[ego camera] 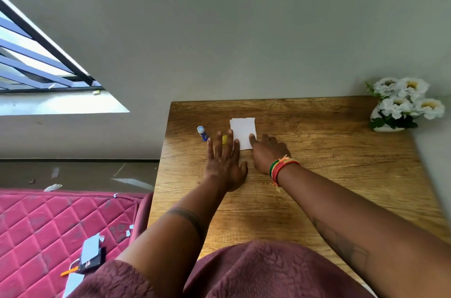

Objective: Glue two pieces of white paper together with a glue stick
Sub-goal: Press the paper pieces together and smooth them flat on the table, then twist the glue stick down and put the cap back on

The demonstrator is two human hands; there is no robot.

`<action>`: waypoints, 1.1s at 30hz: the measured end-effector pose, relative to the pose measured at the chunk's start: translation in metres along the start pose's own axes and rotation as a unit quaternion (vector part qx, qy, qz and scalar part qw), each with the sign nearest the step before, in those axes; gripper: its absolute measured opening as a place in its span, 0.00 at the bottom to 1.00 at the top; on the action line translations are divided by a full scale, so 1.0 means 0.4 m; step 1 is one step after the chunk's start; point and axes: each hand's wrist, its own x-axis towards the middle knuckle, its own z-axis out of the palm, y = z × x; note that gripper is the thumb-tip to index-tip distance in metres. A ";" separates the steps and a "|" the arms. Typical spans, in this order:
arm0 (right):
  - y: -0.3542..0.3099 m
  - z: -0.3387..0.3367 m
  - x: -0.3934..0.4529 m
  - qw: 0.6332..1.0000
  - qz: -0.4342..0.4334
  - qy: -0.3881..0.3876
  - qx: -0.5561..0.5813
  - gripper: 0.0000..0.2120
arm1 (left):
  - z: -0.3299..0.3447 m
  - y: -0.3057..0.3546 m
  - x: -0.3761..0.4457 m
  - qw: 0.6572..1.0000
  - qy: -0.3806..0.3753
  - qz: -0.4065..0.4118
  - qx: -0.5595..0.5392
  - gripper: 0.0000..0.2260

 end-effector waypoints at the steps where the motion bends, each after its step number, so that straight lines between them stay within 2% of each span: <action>1: 0.004 0.002 0.000 1.000 0.000 -0.003 0.001 0.36 | 0.003 -0.001 -0.006 1.000 0.006 0.001 0.000 0.35; 8: -0.001 -0.003 0.002 1.000 0.002 -0.014 -0.005 0.37 | -0.024 0.002 -0.006 0.999 -0.004 0.004 0.032 0.37; 11: 0.014 -0.003 -0.005 1.000 0.001 -0.002 0.014 0.36 | -0.049 0.020 0.001 1.000 0.014 -0.001 0.005 0.37; 19: 0.148 -0.010 -0.006 0.992 0.064 0.030 0.108 0.25 | -0.083 0.108 0.025 0.991 0.065 0.087 -0.077 0.32; 24: 0.169 -0.020 -0.011 0.973 0.049 0.114 0.192 0.18 | -0.120 0.148 0.057 0.980 0.106 0.107 -0.131 0.26; 28: 0.148 -0.027 -0.008 0.965 0.037 0.149 0.214 0.14 | -0.135 0.119 0.055 0.966 0.175 0.090 -0.166 0.18; 33: 0.057 -0.041 0.008 0.954 -0.002 0.160 0.254 0.13 | -0.106 0.023 -0.002 0.941 0.222 0.011 -0.256 0.08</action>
